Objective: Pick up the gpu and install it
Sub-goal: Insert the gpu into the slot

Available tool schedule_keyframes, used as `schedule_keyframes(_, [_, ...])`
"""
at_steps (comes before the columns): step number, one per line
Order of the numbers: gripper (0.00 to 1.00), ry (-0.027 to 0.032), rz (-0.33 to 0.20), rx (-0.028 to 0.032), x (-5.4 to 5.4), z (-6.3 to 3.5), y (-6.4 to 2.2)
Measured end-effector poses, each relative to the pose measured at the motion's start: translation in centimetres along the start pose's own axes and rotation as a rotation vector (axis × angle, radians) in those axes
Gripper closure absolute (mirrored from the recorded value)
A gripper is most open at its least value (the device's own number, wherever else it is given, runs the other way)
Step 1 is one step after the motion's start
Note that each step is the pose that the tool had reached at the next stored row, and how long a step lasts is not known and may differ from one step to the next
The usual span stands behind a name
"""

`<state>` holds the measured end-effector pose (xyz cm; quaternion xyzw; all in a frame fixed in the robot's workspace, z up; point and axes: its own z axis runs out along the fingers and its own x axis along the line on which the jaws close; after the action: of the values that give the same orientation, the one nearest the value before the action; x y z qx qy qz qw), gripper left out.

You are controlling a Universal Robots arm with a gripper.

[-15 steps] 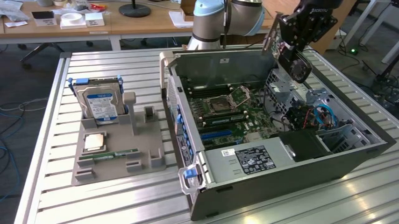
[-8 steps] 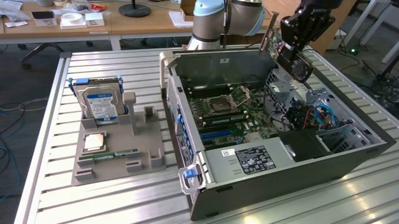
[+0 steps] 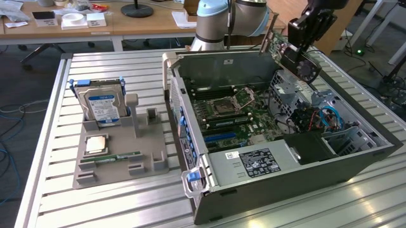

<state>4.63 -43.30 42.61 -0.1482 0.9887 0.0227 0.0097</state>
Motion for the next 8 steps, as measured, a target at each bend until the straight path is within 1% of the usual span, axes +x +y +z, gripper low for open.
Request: schedule_keyframes(8, [0.74,0.0058,-0.138,-0.0036,0.0,0.01,0.0])
